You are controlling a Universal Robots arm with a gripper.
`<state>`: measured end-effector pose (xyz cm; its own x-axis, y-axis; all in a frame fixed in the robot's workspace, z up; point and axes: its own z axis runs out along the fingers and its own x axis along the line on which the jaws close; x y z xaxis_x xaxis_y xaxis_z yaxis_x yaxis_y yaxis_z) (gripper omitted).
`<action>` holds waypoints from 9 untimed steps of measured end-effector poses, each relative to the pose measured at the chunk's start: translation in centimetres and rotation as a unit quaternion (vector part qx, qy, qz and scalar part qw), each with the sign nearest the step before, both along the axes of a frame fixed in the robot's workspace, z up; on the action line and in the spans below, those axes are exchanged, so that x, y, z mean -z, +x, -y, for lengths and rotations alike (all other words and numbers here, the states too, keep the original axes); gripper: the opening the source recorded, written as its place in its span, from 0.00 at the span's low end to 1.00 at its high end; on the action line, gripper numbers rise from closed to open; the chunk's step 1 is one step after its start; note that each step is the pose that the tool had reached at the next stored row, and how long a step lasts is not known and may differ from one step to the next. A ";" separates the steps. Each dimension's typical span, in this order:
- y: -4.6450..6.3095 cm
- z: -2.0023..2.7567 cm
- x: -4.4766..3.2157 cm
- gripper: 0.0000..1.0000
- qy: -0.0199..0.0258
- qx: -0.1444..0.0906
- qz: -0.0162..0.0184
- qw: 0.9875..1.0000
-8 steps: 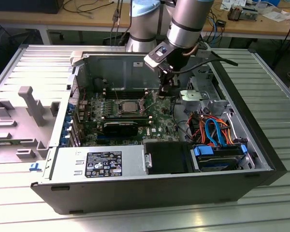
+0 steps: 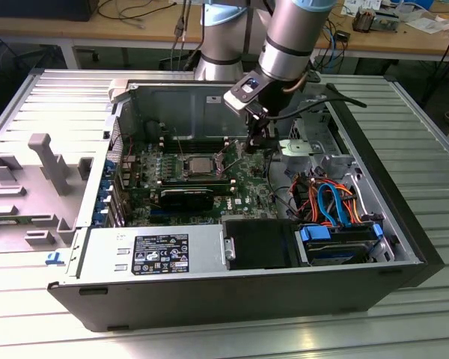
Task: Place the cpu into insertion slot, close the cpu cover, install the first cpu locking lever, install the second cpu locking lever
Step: 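Close the cpu cover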
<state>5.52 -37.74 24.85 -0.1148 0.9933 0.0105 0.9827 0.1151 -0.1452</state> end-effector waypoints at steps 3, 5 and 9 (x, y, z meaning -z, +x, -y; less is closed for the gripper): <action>-0.6 0.00 -0.01 0.11 0.001 0.000 0.001 1.000; -0.9 0.01 -0.02 0.11 0.002 0.000 0.002 1.000; -2.1 0.00 -0.01 0.11 0.004 0.000 0.006 1.000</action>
